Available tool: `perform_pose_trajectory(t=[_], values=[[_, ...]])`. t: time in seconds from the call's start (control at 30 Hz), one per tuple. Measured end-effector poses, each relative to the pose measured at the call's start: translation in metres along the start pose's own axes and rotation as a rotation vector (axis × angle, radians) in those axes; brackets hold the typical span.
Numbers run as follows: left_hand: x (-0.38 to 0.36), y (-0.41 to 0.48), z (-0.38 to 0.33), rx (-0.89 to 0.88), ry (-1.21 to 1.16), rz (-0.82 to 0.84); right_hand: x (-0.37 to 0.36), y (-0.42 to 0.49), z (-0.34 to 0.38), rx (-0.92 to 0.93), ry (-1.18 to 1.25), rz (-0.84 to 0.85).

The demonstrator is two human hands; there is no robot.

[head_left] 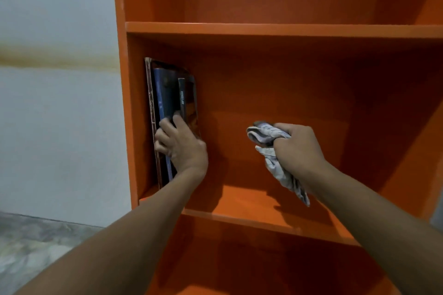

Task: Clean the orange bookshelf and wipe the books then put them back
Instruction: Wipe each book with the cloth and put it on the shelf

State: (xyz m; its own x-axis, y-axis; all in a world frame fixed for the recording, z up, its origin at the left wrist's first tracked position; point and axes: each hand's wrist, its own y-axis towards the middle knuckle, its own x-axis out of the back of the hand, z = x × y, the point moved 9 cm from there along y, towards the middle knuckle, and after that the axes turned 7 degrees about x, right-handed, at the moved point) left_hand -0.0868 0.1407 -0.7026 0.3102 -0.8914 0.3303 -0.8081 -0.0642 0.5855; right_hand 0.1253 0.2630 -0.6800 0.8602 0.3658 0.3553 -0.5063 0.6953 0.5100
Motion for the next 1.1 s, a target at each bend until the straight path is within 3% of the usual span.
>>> perform_pose_trajectory(t=[0.13,0.27,0.33,0.5,0.73,0.9,1.1], values=[[-0.028,0.002,-0.001,-0.241,0.5,-0.092,-0.012,0.0,-0.009,-0.128,0.201,0.01],[-0.05,-0.001,0.003,-0.527,0.82,-0.003,-0.023,0.0,-0.014,-0.157,0.216,0.034],[-0.054,0.002,0.007,-0.56,0.877,0.108,-0.027,0.0,-0.019,-0.166,0.208,0.036],[-0.041,-0.004,0.001,-0.564,0.889,0.184,-0.032,-0.011,-0.03,-0.202,0.276,0.032],[0.0,-0.053,-0.023,-0.756,0.549,0.437,-0.027,-0.064,-0.045,-0.298,0.448,-0.086],[0.038,-0.129,-0.008,-0.7,0.025,0.807,-0.025,-0.143,-0.071,-0.285,0.42,-0.034],[0.043,-0.237,0.038,-0.553,-0.118,1.084,-0.013,-0.25,-0.14,-0.358,0.457,-0.078]])
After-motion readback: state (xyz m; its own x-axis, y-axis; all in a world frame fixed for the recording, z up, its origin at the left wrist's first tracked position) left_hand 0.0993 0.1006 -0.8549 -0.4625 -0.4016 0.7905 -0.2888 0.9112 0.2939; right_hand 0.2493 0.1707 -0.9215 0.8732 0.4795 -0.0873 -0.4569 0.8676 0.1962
